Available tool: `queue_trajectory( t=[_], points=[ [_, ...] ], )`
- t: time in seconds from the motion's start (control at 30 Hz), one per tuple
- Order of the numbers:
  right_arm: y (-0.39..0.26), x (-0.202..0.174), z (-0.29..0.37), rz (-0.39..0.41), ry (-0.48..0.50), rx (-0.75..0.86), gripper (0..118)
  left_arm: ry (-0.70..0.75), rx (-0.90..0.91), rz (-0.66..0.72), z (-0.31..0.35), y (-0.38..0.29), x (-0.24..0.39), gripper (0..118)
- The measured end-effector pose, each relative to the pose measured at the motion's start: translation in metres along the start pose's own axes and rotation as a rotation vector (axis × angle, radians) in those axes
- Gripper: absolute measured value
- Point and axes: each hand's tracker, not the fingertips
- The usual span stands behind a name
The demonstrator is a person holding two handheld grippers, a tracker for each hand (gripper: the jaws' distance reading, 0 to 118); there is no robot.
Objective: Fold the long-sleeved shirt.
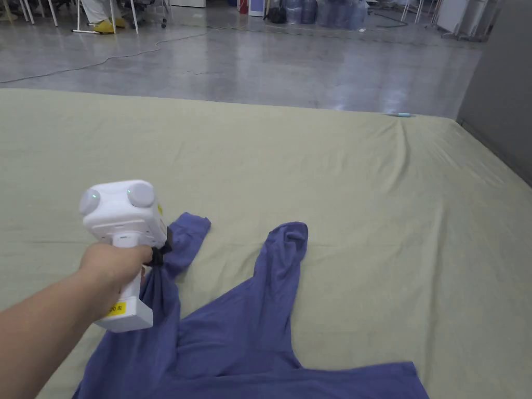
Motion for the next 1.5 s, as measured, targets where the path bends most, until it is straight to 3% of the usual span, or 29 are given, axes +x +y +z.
queue_trajectory(
  t=[0.07,0.2,0.37,0.47,0.7,0.93,0.97,1.0,1.03,1.1,1.13,1.17,1.27,1.3,1.37,1.43,1.5],
  points=[
    [-0.001,0.002,0.001,-0.012,0.001,0.004,0,-0.068,0.067,-0.047,0.049,-0.004,0.001,0],
    [-0.001,0.005,-0.001,-0.043,0.002,-0.006,0,-0.140,0.167,-0.299,0.172,-0.067,0.005,0],
    [-0.002,0.007,-0.003,-0.069,0.000,-0.013,0,-0.137,0.081,-0.490,0.238,-0.165,-0.013,0],
    [-0.004,0.002,-0.004,-0.064,-0.006,-0.010,0,-0.125,-0.070,-0.549,0.225,-0.222,-0.031,0],
    [-0.005,-0.003,-0.006,-0.039,-0.022,-0.016,0,-0.083,-0.429,-0.476,0.133,-0.308,-0.074,0],
    [-0.004,0.000,-0.008,-0.059,-0.022,-0.030,0,-0.067,-0.454,-0.362,0.088,-0.319,-0.092,0],
    [-0.004,0.001,-0.008,-0.063,-0.021,-0.031,0,-0.077,-0.453,-0.324,0.088,-0.316,-0.092,7],
    [-0.004,0.001,-0.008,-0.067,-0.021,-0.031,0,-0.081,-0.438,-0.293,0.096,-0.314,-0.092,22],
    [-0.004,0.001,-0.008,-0.071,-0.022,-0.031,0,-0.091,-0.415,-0.268,0.105,-0.310,-0.090,44],
    [-0.003,0.004,-0.008,-0.080,-0.021,-0.031,0,-0.092,-0.346,-0.320,0.132,-0.305,-0.081,105],
    [-0.003,0.005,-0.008,-0.085,-0.020,-0.030,0,-0.107,-0.317,-0.322,0.145,-0.300,-0.079,113],
    [-0.004,0.006,-0.008,-0.092,-0.018,-0.030,0,-0.148,-0.264,-0.296,0.159,-0.294,-0.076,114],
    [-0.003,0.010,-0.009,-0.110,-0.021,-0.032,0,-0.224,-0.175,-0.251,0.180,-0.276,-0.063,109],
    [-0.003,0.011,-0.009,-0.115,-0.021,-0.034,0,-0.230,-0.170,-0.262,0.182,-0.271,-0.055,82],
    [-0.003,0.010,-0.008,-0.117,-0.024,-0.033,0,-0.193,-0.119,-0.390,0.178,-0.265,-0.035,0],
    [-0.003,0.007,-0.007,-0.107,-0.030,-0.028,0,-0.101,-0.081,-0.438,0.159,-0.258,-0.021,0],
    [-0.004,0.003,-0.007,-0.089,-0.041,-0.022,0,-0.169,-0.116,-0.383,0.135,-0.239,-0.014,0]
  ],
)
